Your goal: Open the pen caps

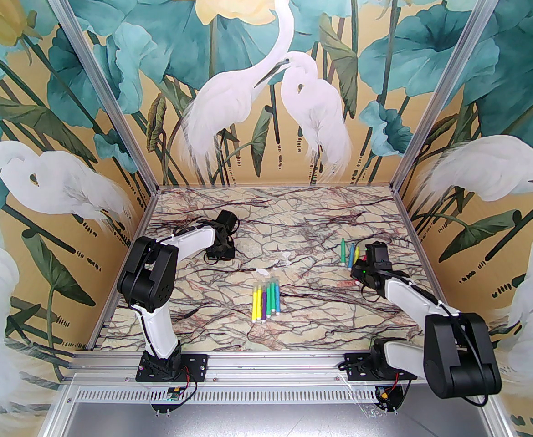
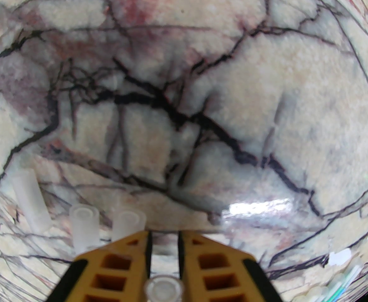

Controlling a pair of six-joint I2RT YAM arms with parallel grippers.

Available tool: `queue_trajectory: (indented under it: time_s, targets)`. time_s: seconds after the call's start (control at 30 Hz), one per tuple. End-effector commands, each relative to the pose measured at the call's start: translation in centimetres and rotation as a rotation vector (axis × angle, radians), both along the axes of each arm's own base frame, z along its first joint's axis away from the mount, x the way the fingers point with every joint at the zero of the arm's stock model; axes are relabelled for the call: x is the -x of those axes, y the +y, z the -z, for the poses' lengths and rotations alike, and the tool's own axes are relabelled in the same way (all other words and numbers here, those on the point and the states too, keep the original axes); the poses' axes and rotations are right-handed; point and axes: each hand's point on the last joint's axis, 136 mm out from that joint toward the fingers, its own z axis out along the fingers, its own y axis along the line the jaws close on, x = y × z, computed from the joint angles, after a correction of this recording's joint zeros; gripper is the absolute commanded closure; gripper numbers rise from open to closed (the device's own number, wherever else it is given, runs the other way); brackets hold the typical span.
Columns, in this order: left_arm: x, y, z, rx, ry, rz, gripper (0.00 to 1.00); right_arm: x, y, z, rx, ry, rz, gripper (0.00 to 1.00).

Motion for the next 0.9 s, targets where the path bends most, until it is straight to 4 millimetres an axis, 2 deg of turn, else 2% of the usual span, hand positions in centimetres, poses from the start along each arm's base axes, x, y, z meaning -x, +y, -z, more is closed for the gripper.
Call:
queue_trajectory:
  time_s: [0.0, 0.13, 0.33, 0.53, 0.7, 0.87]
  targets:
    - [-0.2, -0.3, -0.6, 0.001, -0.005, 0.018, 0.76, -1.4, 0.1, -0.6, -0.025, -0.033, 0.013, 0.99]
    - [-0.3, -0.5, -1.0, 0.012, -0.017, 0.029, 0.71, -1.6, 0.0, -0.3, -0.028, -0.024, 0.021, 0.98]
    - [-0.3, -1.1, -2.1, 0.054, -0.036, 0.039, 0.7, -1.9, -0.2, -0.3, -0.028, -0.022, 0.033, 0.98]
    - [-0.2, -2.3, -4.5, 0.142, -0.102, 0.069, 0.67, -2.6, -0.5, -0.4, -0.03, -0.019, 0.043, 0.98]
    - [0.0, -2.2, -6.2, 0.154, -0.148, 0.074, 0.65, -3.3, -0.8, -0.5, -0.033, -0.014, 0.051, 0.97]
    - [0.5, -1.6, -6.7, 0.147, -0.174, 0.07, 0.6, -3.6, -1.3, 0.0, -0.047, 0.007, 0.072, 0.97]
